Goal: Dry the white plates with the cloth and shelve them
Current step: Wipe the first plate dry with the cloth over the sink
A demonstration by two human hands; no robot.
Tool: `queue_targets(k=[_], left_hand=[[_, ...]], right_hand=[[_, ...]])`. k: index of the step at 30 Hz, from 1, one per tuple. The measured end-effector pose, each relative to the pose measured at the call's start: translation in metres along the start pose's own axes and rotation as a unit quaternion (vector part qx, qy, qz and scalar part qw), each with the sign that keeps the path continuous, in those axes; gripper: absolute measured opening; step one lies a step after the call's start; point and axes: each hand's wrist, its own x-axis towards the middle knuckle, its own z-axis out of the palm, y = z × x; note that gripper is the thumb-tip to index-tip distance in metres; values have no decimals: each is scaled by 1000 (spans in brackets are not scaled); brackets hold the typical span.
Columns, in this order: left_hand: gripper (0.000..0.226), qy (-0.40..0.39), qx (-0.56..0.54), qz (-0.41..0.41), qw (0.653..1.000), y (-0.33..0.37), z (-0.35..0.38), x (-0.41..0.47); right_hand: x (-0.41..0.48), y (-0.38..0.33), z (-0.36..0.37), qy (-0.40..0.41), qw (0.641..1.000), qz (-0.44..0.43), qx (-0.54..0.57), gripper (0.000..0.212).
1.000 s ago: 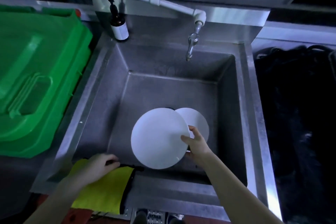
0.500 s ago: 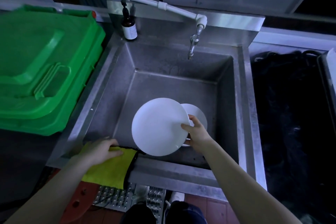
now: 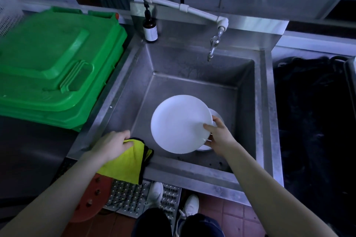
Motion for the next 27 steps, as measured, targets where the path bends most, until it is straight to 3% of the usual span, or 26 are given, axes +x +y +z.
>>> queue_targets(k=[5,10,14,19,21,23,25,26,27], left_hand=[[32,130,-93,-66,985,-13,-36,-1],[32,286,-272,-133,909,-13,-98,23],[29,306,-407,-108,854,11,-147,44],[24,244,-555,28,795,59,-200,48],[13,161,-610,101,770,78,-211,48],[7,15,-594,184,783,97,-212,52],[11,-122,-508,219,824,112,-205,61],[12,-147,-434,231,858,114,-197,69],[17,-126,-332,265,896,113,-188,80]], right_hand=[[-10,-11,-4,-2,1000,-23,0,32],[-16,-28,3,5,999,-50,-7,28],[-19,-48,14,10,997,-82,-3,27],[-22,-76,36,32,991,-131,2,30],[-22,-86,48,43,989,-144,2,31],[-20,-96,62,51,987,-151,11,31],[-17,-104,77,51,985,-161,25,29],[-16,-108,84,53,984,-169,28,27],[-14,-111,89,58,982,-176,27,27]])
